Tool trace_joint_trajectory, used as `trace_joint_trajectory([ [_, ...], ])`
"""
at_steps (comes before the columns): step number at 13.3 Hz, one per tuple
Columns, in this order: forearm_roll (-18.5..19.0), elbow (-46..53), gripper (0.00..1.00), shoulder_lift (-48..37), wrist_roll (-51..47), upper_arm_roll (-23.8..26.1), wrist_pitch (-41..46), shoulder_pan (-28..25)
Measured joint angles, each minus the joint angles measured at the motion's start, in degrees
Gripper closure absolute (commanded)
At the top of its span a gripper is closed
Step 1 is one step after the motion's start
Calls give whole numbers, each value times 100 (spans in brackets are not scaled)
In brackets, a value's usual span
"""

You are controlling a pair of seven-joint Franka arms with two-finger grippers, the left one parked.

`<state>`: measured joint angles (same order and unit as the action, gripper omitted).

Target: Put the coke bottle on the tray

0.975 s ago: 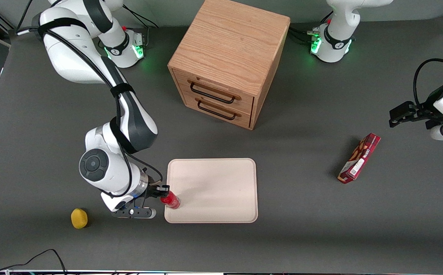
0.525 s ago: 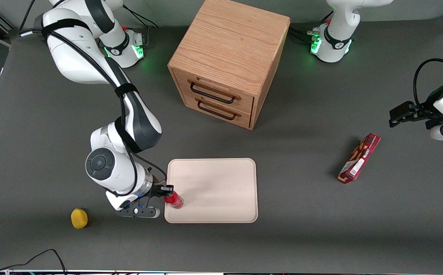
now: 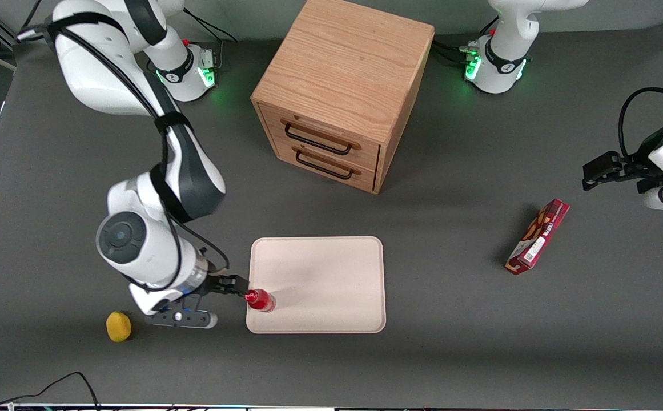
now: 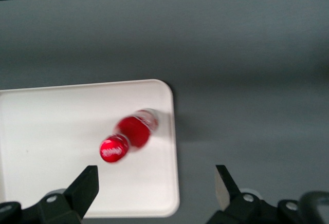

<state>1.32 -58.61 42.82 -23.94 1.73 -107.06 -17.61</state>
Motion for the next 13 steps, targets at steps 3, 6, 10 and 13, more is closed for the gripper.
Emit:
trace_joint_trajectory([
  [3, 124, 41, 0, -743, 105, -45, 1004, 86],
  [6, 127, -211, 0, -1438, 508, -47, 1578, 497],
  [10, 26, -1631, 0, -2456, 1315, -32, 1084, 1189],
  [13, -414, -2739, 0, -3297, 1843, -24, 833, 1817],
])
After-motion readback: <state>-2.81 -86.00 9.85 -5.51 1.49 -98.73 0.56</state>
